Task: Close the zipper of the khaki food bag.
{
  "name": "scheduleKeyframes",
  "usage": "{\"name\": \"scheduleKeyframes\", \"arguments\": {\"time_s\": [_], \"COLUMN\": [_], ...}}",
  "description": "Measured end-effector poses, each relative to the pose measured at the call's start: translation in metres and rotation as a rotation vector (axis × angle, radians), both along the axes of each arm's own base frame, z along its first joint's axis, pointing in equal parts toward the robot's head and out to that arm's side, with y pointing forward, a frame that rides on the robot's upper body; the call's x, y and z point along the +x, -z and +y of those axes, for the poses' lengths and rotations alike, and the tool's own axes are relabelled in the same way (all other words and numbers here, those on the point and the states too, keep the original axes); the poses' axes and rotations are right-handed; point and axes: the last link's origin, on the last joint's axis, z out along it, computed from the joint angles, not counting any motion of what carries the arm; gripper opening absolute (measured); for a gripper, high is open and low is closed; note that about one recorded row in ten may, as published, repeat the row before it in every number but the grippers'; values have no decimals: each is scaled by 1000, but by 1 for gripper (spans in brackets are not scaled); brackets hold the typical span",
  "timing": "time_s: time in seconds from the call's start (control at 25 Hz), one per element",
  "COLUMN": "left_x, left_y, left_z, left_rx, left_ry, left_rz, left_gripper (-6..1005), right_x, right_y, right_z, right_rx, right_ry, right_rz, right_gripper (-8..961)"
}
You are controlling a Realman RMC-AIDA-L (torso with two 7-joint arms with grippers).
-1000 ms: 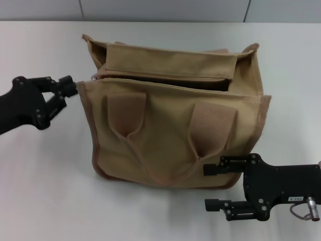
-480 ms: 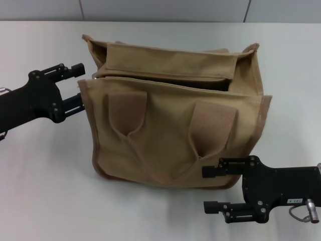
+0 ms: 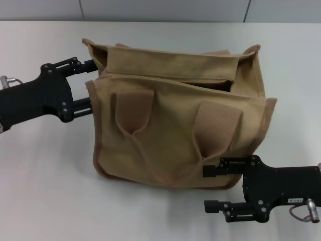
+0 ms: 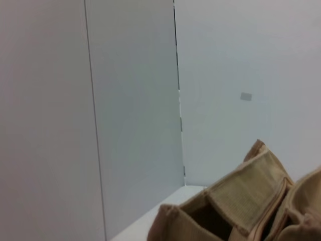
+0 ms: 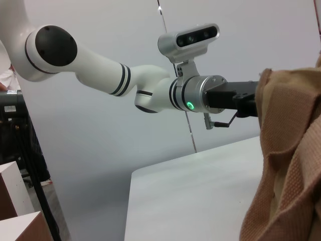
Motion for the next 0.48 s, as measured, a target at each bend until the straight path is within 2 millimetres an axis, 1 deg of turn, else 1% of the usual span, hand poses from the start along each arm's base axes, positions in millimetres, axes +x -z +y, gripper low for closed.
{"name": "scheduleKeyframes", "arguments": {"time_s": [0.04,0.24,0.48], "left_x": [0,-4,-2], "left_y": [-1,-9,-6], "left_z": [0,1,1], "left_rx": [4,38,30], "left_ry": [0,-24,-21], "left_rz": [-1,-18,-19], "left_gripper": [791,626,458], "right_x": [0,0,-1], "right_y": [0,0,0], "right_z": [0,0,1], "right_rx": [0,2,2], "right_ry": [0,-3,-5], "right_rz": [0,0,-1], "right_gripper": [683,683,683]}}
